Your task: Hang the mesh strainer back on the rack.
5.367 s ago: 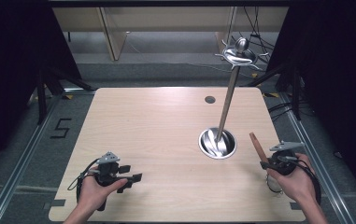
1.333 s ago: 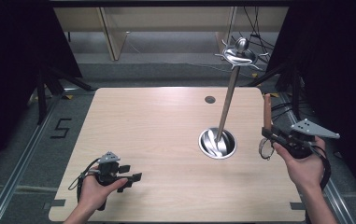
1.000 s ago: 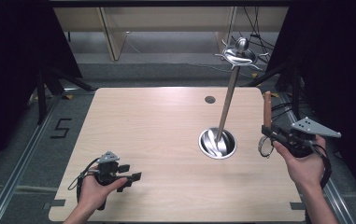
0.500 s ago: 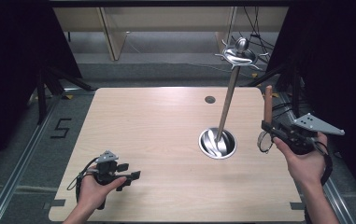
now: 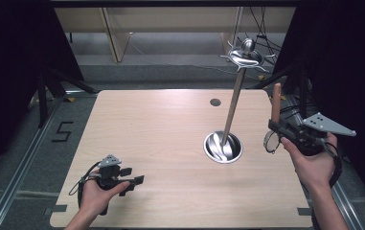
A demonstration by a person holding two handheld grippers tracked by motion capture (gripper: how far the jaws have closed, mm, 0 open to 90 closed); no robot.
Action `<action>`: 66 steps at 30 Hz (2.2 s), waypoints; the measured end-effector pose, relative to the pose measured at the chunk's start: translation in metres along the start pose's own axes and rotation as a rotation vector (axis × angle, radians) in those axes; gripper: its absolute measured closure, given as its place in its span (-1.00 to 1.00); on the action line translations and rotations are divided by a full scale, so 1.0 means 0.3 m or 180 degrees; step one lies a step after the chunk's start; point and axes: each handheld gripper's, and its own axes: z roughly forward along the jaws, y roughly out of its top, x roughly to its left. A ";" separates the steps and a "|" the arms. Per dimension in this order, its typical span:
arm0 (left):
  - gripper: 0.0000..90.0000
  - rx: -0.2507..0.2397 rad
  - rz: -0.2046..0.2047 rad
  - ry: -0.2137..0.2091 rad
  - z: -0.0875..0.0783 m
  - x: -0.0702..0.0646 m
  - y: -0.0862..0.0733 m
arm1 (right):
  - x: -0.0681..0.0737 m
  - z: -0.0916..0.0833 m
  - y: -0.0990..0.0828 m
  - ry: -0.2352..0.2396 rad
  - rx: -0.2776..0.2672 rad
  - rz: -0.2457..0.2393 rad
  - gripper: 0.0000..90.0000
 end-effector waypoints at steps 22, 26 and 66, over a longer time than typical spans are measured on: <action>-0.25 -0.0026 0.0013 -0.0008 0.001 -0.001 0.002 | 0.011 0.007 0.034 0.0043 -0.0079 0.0027 0.55; -0.25 -0.0019 0.0021 -0.0013 0.000 0.000 0.003 | 0.009 0.009 0.040 0.0050 -0.0119 0.0021 0.55; -0.25 -0.0041 0.0040 -0.0004 -0.001 0.000 0.003 | 0.036 -0.002 0.124 0.0104 -0.0287 -0.0082 0.55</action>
